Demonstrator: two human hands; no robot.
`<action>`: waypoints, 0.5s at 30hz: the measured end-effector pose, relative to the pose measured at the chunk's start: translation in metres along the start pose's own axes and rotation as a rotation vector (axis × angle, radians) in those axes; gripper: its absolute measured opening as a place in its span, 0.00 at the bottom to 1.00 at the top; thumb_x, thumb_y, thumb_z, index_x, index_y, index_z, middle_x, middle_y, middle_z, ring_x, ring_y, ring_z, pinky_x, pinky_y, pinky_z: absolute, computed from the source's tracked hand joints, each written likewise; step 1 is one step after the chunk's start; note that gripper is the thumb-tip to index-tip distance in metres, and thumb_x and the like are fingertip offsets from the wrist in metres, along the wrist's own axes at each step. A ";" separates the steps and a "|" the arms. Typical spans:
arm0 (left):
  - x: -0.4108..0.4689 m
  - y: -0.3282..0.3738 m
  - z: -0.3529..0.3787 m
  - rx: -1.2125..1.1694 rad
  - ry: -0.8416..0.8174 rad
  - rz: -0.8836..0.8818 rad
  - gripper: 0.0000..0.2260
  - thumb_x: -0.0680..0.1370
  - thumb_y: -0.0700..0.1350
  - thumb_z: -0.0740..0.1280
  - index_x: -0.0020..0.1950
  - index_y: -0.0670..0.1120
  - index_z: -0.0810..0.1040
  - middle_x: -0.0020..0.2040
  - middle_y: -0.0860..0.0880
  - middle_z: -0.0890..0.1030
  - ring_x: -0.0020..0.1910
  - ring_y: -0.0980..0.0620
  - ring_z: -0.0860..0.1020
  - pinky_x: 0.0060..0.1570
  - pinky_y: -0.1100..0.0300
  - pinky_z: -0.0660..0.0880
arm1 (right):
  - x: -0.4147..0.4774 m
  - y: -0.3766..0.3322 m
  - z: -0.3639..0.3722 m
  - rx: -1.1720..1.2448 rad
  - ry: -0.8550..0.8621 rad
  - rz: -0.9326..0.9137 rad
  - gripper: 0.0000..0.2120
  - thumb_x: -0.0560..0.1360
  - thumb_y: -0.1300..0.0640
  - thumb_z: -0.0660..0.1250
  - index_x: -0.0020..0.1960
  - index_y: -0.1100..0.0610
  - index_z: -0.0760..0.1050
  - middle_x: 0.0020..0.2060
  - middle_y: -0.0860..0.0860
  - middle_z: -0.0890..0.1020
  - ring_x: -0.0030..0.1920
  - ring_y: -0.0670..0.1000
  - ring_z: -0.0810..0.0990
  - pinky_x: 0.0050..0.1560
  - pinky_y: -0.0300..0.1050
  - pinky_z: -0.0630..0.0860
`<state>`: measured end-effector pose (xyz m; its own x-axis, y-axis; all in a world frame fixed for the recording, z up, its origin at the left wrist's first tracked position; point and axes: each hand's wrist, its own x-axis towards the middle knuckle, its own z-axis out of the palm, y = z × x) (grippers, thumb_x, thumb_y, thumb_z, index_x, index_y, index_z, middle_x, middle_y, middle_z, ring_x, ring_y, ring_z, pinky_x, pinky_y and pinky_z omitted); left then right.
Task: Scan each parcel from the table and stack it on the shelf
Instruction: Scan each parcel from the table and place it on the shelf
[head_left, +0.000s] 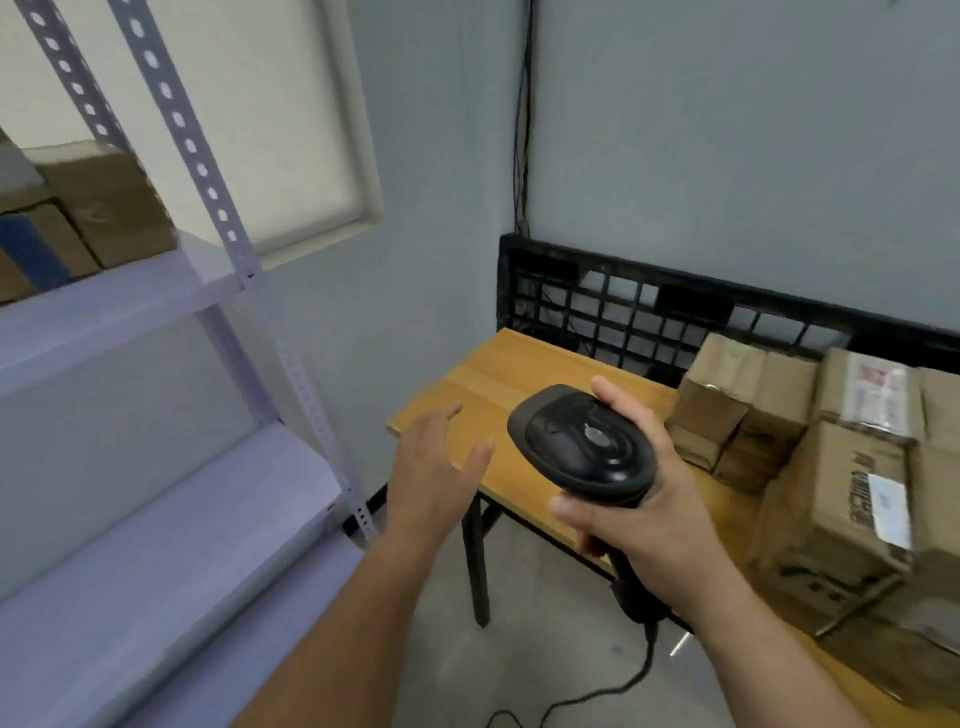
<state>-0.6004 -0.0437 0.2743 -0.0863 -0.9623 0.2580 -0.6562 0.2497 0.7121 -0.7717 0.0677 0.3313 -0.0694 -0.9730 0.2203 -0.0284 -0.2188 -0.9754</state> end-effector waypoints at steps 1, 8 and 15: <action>0.004 0.007 0.010 -0.001 -0.023 0.019 0.24 0.77 0.51 0.68 0.71 0.47 0.69 0.66 0.48 0.73 0.65 0.50 0.70 0.61 0.59 0.66 | -0.001 0.001 -0.010 -0.001 0.030 -0.001 0.43 0.59 0.60 0.77 0.69 0.40 0.66 0.56 0.50 0.80 0.34 0.48 0.81 0.28 0.43 0.78; 0.042 0.056 0.084 -0.007 -0.215 0.153 0.26 0.78 0.55 0.65 0.74 0.51 0.65 0.69 0.52 0.70 0.68 0.53 0.66 0.63 0.59 0.64 | 0.002 0.010 -0.069 -0.049 0.252 0.015 0.43 0.59 0.59 0.77 0.69 0.39 0.66 0.58 0.53 0.78 0.30 0.52 0.81 0.30 0.46 0.79; 0.089 0.110 0.159 -0.003 -0.443 0.293 0.28 0.79 0.57 0.63 0.76 0.51 0.61 0.74 0.51 0.65 0.73 0.52 0.61 0.69 0.56 0.60 | 0.016 0.015 -0.117 -0.112 0.437 0.056 0.42 0.59 0.57 0.78 0.67 0.33 0.68 0.58 0.44 0.79 0.33 0.50 0.82 0.30 0.46 0.80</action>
<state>-0.7995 -0.1190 0.2724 -0.5747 -0.8052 0.1460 -0.5549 0.5145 0.6537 -0.8901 0.0576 0.3212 -0.4876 -0.8553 0.1751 -0.1187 -0.1338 -0.9839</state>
